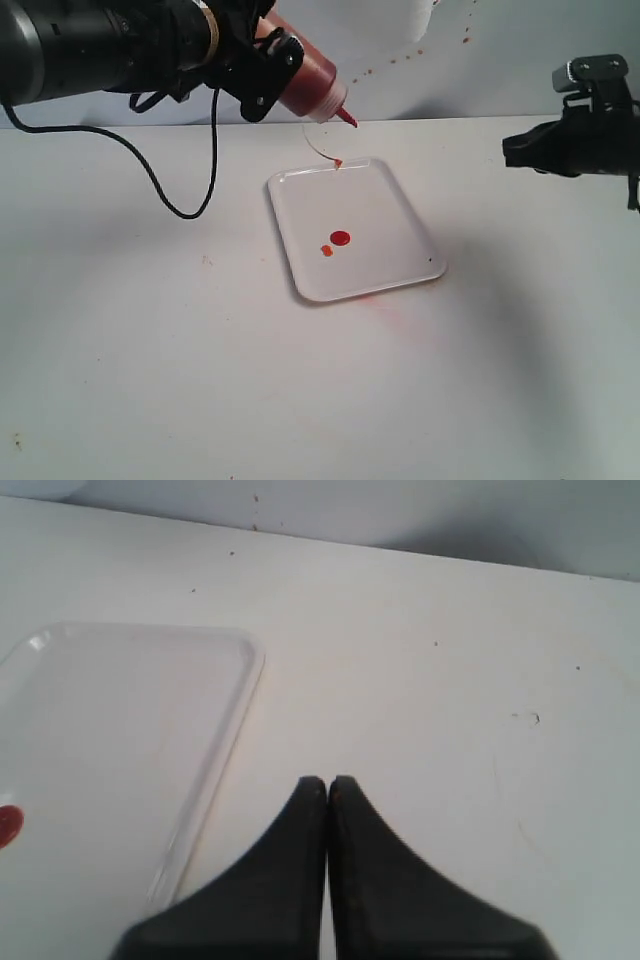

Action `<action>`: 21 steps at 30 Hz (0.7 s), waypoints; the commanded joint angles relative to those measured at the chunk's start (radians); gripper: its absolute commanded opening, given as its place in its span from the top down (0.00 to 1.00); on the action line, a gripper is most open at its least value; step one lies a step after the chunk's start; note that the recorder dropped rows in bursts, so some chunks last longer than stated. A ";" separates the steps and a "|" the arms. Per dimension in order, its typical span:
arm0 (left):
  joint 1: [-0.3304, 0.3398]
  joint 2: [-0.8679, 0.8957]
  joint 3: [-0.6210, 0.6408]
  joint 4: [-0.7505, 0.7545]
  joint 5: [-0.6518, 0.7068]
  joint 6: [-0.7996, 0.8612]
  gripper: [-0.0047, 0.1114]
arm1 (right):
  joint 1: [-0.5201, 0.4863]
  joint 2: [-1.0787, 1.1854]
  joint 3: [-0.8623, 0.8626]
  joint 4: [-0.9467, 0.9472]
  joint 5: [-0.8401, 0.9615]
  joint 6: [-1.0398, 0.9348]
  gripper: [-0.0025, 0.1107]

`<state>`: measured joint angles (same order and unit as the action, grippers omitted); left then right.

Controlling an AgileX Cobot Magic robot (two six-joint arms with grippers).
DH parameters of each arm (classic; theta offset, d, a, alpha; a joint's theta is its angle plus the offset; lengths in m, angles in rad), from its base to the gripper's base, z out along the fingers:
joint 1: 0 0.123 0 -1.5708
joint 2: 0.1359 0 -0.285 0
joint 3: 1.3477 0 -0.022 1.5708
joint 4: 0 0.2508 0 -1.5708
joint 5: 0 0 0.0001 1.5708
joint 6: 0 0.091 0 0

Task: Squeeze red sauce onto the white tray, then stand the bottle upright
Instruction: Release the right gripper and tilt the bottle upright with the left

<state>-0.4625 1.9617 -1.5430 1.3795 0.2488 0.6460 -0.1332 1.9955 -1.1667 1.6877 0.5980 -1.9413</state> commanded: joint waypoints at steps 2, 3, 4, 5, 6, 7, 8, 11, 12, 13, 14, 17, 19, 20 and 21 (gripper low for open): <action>0.057 -0.088 0.053 -0.240 -0.061 -0.018 0.96 | -0.049 -0.081 0.139 0.057 0.137 -0.067 0.98; 0.066 -0.111 0.081 -0.261 -0.080 -0.018 0.96 | -0.055 -0.090 0.161 0.057 0.171 -0.066 0.98; 0.075 -0.135 0.110 -0.287 -0.101 -0.018 0.96 | -0.062 -0.096 0.178 0.057 0.192 -0.066 0.98; 0.080 -0.160 0.140 -0.314 -0.114 -0.018 0.96 | -0.066 -0.104 0.200 0.057 0.226 -0.066 0.98; 0.088 -0.181 0.164 -0.336 -0.122 -0.018 0.96 | -0.066 -0.112 0.223 0.057 0.246 -0.068 0.98; 0.095 -0.207 0.195 -0.366 -0.135 -0.018 0.96 | -0.066 -0.118 0.246 0.057 0.255 -0.074 0.98; 0.104 -0.231 0.228 -0.417 -0.165 -0.018 0.96 | -0.066 -0.125 0.267 0.057 0.261 -0.082 0.98; 0.127 -0.297 0.337 -0.555 -0.285 -0.020 0.96 | -0.066 -0.151 0.348 0.057 0.269 -0.158 0.98; 0.127 -0.316 0.379 -0.603 -0.312 -0.023 0.96 | -0.066 -0.160 0.371 0.057 0.263 -0.194 0.98; 0.127 -0.333 0.423 -0.659 -0.346 -0.023 0.96 | -0.066 -0.166 0.387 0.057 0.260 -0.204 0.98; 0.127 -0.345 0.471 -0.695 -0.386 -0.023 0.96 | -0.066 -0.171 0.390 0.057 0.266 -0.204 0.98; 0.127 -0.361 0.600 -0.769 -0.489 -0.023 0.96 | -0.066 -0.173 0.390 0.057 0.326 -0.204 0.98; 0.138 -0.359 0.674 -0.838 -0.579 -0.018 0.96 | -0.066 -0.173 0.390 0.057 0.346 -0.204 0.98; 0.146 -0.357 0.715 -0.871 -0.643 -0.018 0.96 | -0.066 -0.173 0.390 0.057 0.348 -0.204 0.98; 0.159 -0.352 0.754 -0.905 -0.718 -0.018 0.96 | -0.066 -0.173 0.390 0.057 0.345 -0.201 0.98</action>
<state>-0.3251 1.6164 -0.8666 0.5878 -0.2812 0.6460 -0.1907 1.8322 -0.7831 1.7395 0.9162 -2.1314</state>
